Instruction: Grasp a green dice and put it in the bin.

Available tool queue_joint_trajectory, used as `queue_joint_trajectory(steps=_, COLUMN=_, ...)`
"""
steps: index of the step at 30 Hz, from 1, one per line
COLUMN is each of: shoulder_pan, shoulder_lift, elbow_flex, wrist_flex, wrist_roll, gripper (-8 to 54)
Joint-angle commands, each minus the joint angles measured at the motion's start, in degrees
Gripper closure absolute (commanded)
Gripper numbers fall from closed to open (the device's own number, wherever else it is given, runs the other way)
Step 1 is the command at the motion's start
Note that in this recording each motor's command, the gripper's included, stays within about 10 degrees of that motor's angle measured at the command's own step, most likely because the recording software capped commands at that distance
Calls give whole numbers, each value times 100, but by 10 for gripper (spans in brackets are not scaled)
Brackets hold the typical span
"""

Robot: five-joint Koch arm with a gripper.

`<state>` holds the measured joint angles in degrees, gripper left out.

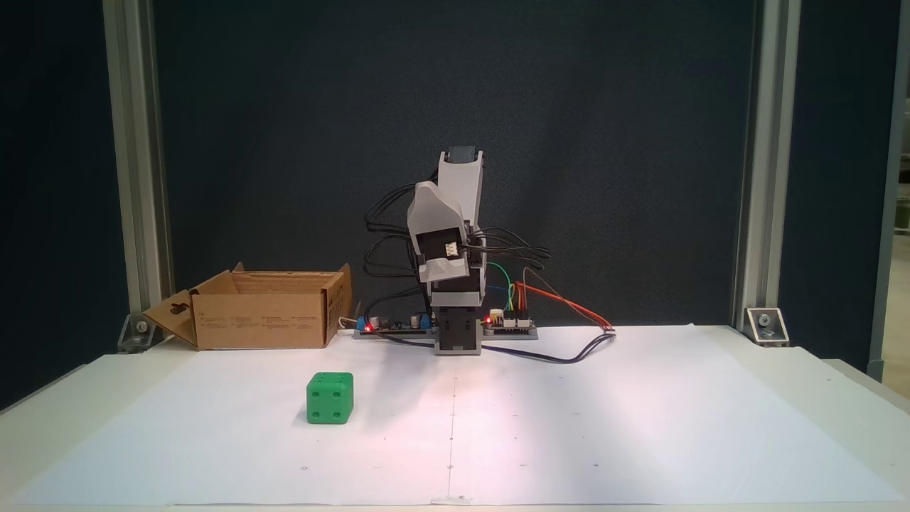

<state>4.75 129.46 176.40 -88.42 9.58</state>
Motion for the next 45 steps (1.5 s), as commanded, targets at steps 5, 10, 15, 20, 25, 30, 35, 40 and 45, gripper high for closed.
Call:
queue_joint_trajectory(steps=5, shoulder_pan=-738, shoulder_lift=606, elbow_flex=272, wrist_flex=659, wrist_roll=-1600, gripper=22)
queue_joint_trajectory(steps=10, shoulder_pan=-703, shoulder_lift=615, elbow_flex=272, wrist_flex=747, wrist_roll=-1600, gripper=23)
queue_joint_trajectory(steps=15, shoulder_pan=-712, shoulder_lift=615, elbow_flex=272, wrist_flex=729, wrist_roll=-1600, gripper=22)
queue_joint_trajectory(steps=20, shoulder_pan=-712, shoulder_lift=615, elbow_flex=272, wrist_flex=721, wrist_roll=-1591, gripper=23)
queue_joint_trajectory(steps=25, shoulder_pan=-712, shoulder_lift=615, elbow_flex=272, wrist_flex=721, wrist_roll=-1600, gripper=23)
queue_joint_trajectory(steps=30, shoulder_pan=-712, shoulder_lift=615, elbow_flex=272, wrist_flex=721, wrist_roll=-1600, gripper=22)
queue_joint_trajectory(steps=35, shoulder_pan=-712, shoulder_lift=615, elbow_flex=272, wrist_flex=738, wrist_roll=-1591, gripper=22)
queue_joint_trajectory(steps=40, shoulder_pan=-712, shoulder_lift=615, elbow_flex=272, wrist_flex=738, wrist_roll=-1591, gripper=22)
queue_joint_trajectory(steps=45, shoulder_pan=-712, shoulder_lift=615, elbow_flex=272, wrist_flex=738, wrist_roll=-1591, gripper=23)
